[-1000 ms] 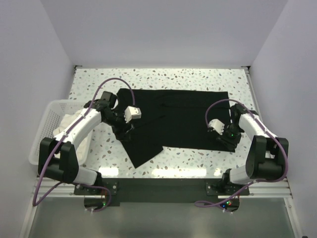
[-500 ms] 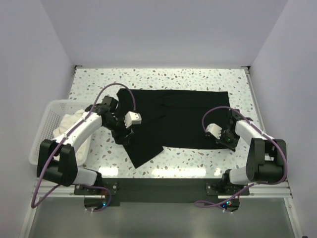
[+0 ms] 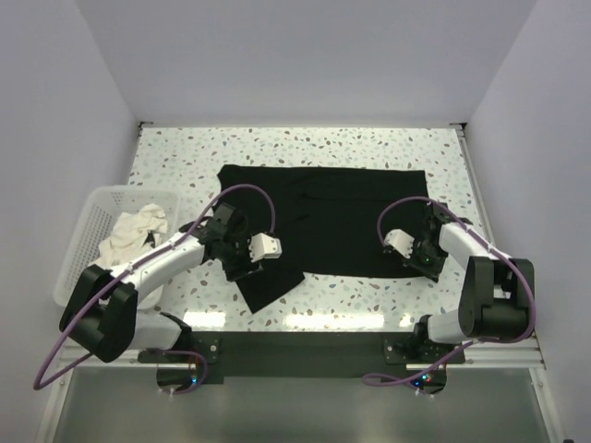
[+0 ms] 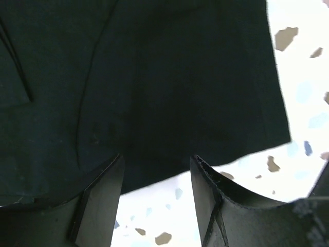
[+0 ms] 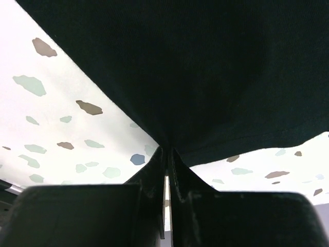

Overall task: Fold and stack the t-shirts
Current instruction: Fold the tshirt

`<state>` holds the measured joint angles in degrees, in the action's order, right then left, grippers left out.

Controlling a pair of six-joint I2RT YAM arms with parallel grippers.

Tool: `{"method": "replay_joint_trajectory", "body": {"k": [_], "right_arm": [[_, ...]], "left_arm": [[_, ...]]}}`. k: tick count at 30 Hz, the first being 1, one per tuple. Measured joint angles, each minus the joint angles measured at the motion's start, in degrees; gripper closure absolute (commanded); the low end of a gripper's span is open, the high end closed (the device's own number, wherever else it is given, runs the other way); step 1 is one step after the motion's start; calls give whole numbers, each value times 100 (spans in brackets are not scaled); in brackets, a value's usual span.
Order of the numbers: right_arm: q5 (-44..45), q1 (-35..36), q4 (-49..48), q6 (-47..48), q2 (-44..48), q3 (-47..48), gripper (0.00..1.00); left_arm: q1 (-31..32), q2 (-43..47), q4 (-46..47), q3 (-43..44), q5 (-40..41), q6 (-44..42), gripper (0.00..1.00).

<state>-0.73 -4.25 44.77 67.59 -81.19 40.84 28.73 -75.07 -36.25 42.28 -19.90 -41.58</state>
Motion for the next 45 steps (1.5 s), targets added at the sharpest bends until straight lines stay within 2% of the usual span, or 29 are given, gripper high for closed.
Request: {"method": "replay_joint_trajectory", "body": {"k": [7, 10, 11, 14, 18, 24, 30, 35, 45], "right_arm": [[-48, -4, 83, 2, -68, 72, 100], [-70, -4, 96, 9, -70, 79, 100], [-72, -4, 105, 15, -70, 81, 100], [-83, -4, 133, 59, -70, 81, 100], [-184, -26, 328, 107, -11, 85, 100], [-354, -151, 988, 256, 439, 352, 100], [-518, -238, 1521, 345, 514, 973, 100], [-623, -258, 1755, 339, 166, 1582, 100], [-629, -254, 1849, 190, -1005, 3077, 100]], "left_arm": [[175, -407, 557, -415, 319, -35, 45], [179, -400, 664, -442, 328, -70, 62], [184, -400, 671, -444, 326, -92, 71], [205, -398, 688, -444, 328, -149, 86], [205, -339, 581, -450, 343, -258, 99], [166, -105, -442, -264, 199, -306, 100], [-258, -7, -1408, 634, -149, -468, 100], [-874, -345, -1904, 1587, -387, -743, 100], [-1272, -1521, -2181, 2865, -522, -872, 100]]}}
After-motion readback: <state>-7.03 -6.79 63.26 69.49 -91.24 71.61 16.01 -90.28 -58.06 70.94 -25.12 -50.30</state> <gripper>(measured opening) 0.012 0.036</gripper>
